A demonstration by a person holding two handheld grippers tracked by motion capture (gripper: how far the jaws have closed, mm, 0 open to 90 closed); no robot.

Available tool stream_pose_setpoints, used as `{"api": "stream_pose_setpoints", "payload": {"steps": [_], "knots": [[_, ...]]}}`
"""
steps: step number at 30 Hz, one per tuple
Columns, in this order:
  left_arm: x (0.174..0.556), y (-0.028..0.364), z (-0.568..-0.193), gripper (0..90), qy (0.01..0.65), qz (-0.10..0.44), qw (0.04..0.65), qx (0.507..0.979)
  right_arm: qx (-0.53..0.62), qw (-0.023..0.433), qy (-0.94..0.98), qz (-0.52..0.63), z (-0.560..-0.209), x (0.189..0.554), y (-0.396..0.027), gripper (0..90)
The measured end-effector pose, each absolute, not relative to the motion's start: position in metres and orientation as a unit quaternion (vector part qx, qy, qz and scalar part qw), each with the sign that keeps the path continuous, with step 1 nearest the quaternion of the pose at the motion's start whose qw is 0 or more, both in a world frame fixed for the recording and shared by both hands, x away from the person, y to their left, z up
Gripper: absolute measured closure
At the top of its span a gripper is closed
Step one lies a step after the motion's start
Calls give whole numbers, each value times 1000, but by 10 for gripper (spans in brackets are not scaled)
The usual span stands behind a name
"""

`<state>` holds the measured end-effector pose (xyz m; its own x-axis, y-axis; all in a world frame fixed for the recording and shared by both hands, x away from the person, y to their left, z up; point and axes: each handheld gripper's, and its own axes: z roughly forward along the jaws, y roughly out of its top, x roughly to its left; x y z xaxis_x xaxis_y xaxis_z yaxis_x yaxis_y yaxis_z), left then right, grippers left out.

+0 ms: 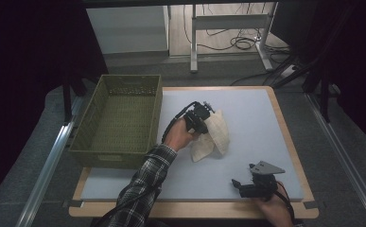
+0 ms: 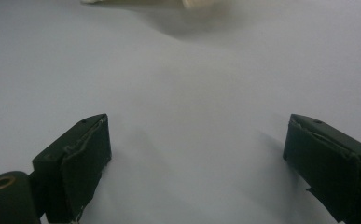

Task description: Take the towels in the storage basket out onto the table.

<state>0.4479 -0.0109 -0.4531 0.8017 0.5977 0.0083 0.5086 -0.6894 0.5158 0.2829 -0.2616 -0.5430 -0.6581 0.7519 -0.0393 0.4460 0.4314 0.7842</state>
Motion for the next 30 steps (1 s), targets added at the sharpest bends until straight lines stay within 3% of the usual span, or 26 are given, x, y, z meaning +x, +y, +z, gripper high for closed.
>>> {"api": "stream_pose_setpoints", "payload": {"steps": [10, 16, 20, 30], "knots": [[445, -22, -484, 684, 305, 95, 251, 914, 364, 197, 823, 390, -543, 283, -262, 76], [444, -25, -499, 553, 305, 95, 262, 911, 364, 197, 823, 390, -543, 283, -262, 76], [441, -22, -494, 383, 309, 99, 277, 904, 364, 197, 823, 389, -543, 283, -262, 76], [427, -4, -482, 202, 317, 113, 311, 889, 364, 196, 823, 389, -543, 283, -262, 76]]}}
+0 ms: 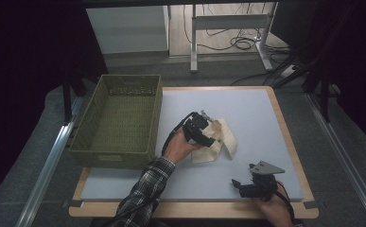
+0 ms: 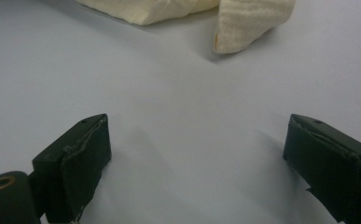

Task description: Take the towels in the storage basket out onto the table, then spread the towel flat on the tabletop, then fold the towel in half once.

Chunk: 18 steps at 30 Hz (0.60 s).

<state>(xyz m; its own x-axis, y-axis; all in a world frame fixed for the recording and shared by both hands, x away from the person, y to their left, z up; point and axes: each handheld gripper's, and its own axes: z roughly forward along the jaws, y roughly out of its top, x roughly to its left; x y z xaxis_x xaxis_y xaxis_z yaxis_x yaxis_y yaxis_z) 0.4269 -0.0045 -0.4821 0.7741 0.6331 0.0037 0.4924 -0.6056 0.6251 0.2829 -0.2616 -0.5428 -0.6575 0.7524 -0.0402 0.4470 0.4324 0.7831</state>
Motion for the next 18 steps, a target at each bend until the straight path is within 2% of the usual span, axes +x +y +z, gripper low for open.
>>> {"api": "stream_pose_setpoints", "payload": {"steps": [18], "knots": [[391, 21, -481, 143, 331, 123, 343, 871, 364, 196, 826, 383, -542, 283, -261, 75]]}}
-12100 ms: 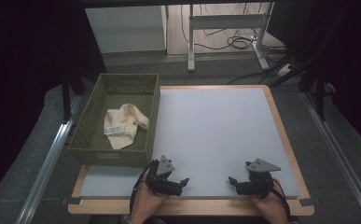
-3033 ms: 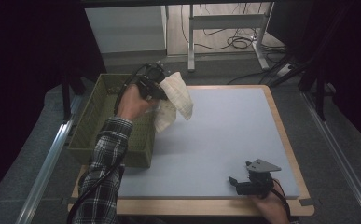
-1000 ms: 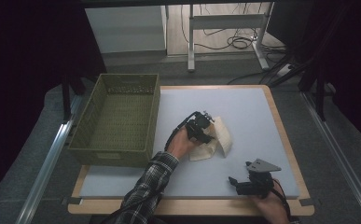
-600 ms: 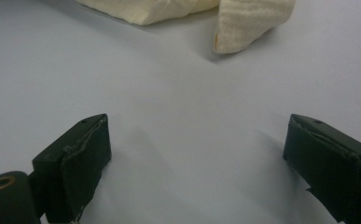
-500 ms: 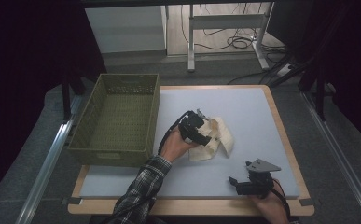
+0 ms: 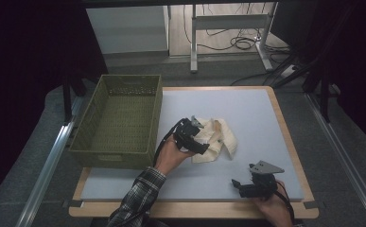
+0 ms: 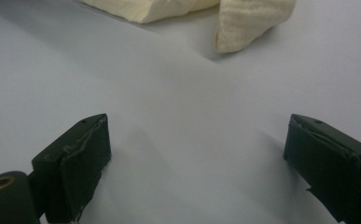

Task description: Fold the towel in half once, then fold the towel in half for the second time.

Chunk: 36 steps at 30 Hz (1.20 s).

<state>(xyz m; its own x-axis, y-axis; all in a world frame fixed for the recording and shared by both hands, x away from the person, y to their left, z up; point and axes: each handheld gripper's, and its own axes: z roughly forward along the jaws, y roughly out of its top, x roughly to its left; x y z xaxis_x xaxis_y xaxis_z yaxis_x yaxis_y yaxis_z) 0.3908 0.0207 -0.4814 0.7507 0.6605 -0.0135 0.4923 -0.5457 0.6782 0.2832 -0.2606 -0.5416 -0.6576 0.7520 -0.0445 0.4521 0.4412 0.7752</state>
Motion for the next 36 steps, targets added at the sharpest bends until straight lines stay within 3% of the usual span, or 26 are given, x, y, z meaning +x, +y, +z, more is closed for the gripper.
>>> {"api": "stream_pose_setpoints", "payload": {"steps": [17, 20, 36], "knots": [[349, 41, -505, 150, 327, 145, 354, 864, 358, 182, 836, 374, -537, 285, -263, 114], [340, 41, -511, 156, 321, 152, 355, 865, 357, 183, 835, 376, -535, 286, -263, 192], [327, 30, -531, 269, 295, 149, 370, 868, 372, 174, 825, 389, -523, 309, -269, 394]]}}
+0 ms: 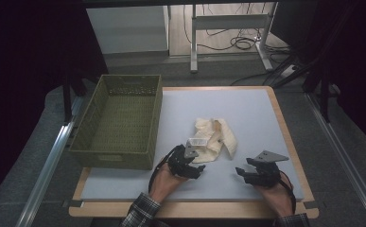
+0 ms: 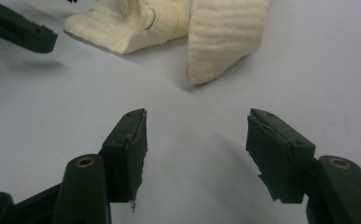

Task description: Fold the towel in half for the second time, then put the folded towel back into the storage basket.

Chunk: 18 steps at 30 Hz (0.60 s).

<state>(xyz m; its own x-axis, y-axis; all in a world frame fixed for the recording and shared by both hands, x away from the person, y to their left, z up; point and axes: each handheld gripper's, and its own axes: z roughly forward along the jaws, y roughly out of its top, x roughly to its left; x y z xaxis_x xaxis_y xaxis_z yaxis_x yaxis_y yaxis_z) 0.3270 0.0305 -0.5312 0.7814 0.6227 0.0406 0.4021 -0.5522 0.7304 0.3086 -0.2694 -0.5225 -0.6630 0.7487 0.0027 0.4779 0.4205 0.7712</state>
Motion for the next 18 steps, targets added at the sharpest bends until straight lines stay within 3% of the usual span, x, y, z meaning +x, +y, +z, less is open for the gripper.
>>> {"api": "stream_pose_setpoints", "payload": {"steps": [11, 18], "knots": [[332, 29, -537, 291, 298, 147, 379, 864, 383, 161, 817, 400, -520, 325, -271, 464], [335, 22, -537, 372, 289, 153, 384, 863, 377, 155, 813, 416, -512, 338, -262, 543]]}}
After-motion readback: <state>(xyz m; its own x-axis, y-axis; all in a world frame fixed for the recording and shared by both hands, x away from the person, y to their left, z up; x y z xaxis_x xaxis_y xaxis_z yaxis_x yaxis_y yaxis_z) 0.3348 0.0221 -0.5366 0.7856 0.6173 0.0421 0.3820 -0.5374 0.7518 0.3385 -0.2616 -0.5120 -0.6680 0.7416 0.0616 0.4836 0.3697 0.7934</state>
